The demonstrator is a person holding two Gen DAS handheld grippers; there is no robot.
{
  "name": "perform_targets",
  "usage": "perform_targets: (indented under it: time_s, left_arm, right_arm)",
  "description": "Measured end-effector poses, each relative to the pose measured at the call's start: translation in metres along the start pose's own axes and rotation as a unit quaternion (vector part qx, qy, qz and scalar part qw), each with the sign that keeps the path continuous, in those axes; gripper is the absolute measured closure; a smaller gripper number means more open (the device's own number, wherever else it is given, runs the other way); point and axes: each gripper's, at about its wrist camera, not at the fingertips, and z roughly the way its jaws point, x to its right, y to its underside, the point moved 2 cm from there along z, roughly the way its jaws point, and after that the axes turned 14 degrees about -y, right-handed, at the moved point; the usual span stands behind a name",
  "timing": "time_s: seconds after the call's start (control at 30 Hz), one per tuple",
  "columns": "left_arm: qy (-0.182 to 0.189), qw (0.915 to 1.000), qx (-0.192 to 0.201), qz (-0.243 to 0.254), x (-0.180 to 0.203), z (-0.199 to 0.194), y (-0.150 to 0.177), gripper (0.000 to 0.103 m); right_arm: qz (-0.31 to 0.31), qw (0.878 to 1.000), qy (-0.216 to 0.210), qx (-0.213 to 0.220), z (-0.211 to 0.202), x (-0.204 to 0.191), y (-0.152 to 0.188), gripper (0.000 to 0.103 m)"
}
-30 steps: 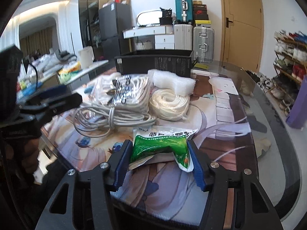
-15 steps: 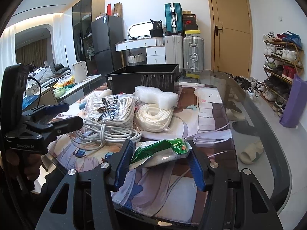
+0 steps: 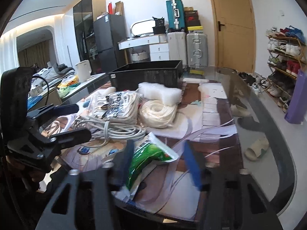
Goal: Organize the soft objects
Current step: 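Lift the green sachet off the mat with the right gripper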
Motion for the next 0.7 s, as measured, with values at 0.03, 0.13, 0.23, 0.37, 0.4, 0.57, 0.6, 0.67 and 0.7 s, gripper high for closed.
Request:
perform_targets:
  time_s: [0.03,0.13,0.23,0.37,0.4,0.57,0.6,0.67,0.7]
  left_arm:
    - [-0.001,1.0000,-0.001,-0.002,-0.001,0.000,0.000,0.001]
    - [0.000,0.9999,-0.003,-0.011,-0.007,0.000,0.000,0.001]
    - [0.000,0.9998,-0.002,-0.021,-0.012,-0.001,0.000,0.001]
    - [-0.002,0.9997,-0.001,-0.025,-0.015,-0.001,-0.001,0.001]
    - [-0.001,0.9996,-0.002,-0.027,-0.016,-0.001,-0.001,0.001]
    - [-0.002,0.9996,-0.004,-0.029,-0.019,0.001,0.000,0.001]
    - [-0.001,0.9995,-0.005,-0.030,-0.019,0.002,0.000,0.001]
    - [-0.001,0.9995,-0.005,-0.030,-0.019,0.002,0.000,0.001]
    - [-0.002,0.9995,-0.005,-0.030,-0.020,0.002,0.000,0.001]
  right_arm:
    - [-0.002,1.000,-0.005,-0.001,0.001,-0.002,0.000,0.029]
    - [-0.018,1.000,-0.011,-0.018,0.009,-0.010,0.003,0.017]
    - [-0.026,0.999,-0.015,-0.037,0.018,-0.016,0.007,0.016]
    - [-0.041,0.998,-0.008,-0.049,0.031,-0.022,0.010,0.011]
    - [-0.044,0.998,-0.005,-0.052,0.034,-0.023,0.010,0.010]
    - [-0.045,0.998,-0.012,-0.047,0.034,-0.025,0.008,0.007]
    - [-0.047,0.998,-0.010,-0.048,0.035,-0.026,0.008,0.006]
    - [-0.052,0.997,-0.008,-0.053,0.038,-0.028,0.008,0.005]
    - [-0.055,0.997,-0.008,-0.055,0.039,-0.029,0.009,0.004]
